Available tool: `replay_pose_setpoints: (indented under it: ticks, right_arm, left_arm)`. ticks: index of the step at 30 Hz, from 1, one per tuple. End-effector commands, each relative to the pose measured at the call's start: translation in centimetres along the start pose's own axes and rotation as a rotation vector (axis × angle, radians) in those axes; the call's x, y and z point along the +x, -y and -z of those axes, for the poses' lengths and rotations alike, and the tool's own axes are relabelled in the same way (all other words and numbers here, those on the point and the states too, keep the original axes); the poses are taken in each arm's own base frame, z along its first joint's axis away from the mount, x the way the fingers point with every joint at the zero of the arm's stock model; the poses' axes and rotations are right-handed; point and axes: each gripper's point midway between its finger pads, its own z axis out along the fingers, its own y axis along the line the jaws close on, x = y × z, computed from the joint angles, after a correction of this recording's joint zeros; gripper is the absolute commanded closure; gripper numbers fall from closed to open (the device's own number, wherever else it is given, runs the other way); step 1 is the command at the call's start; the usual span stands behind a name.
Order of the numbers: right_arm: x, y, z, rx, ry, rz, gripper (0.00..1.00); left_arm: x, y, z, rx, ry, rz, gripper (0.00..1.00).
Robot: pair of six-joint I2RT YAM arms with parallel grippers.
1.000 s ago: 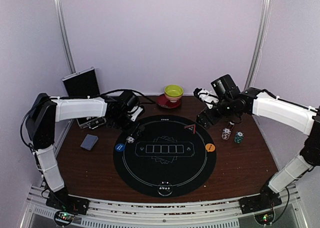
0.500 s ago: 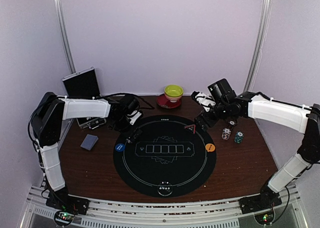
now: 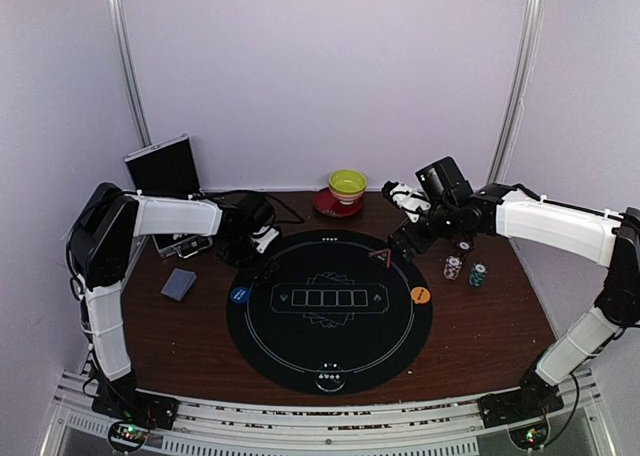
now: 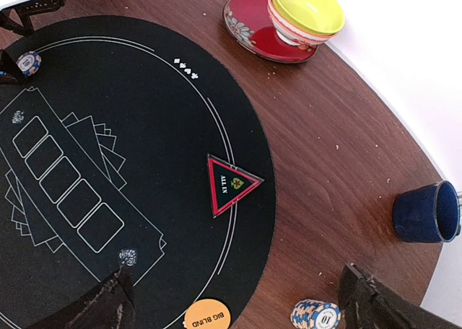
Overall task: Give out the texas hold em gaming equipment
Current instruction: Move the poker chips pile to the small blind area.
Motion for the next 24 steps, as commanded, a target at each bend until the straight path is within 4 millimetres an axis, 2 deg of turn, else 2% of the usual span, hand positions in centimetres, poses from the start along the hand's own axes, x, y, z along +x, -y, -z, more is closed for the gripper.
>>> replay_pose_setpoints:
  ticks: [1,15,24]
  right_arm:
    - [-0.1,0.3,0.1,0.019,0.013,0.002,0.00]
    - [-0.2,0.2,0.1,0.014,0.015,0.002,0.00]
    - [-0.2,0.1,0.2,0.009,0.018,0.003,0.00]
  left_arm:
    - [-0.8,0.5,-0.1,0.029,0.025,-0.011,0.13]
    - [-0.5,-1.5,-1.0,-0.042,0.004,0.025,0.16]
    - [-0.2,-1.6,-1.6,-0.039,-0.008,0.033,0.22]
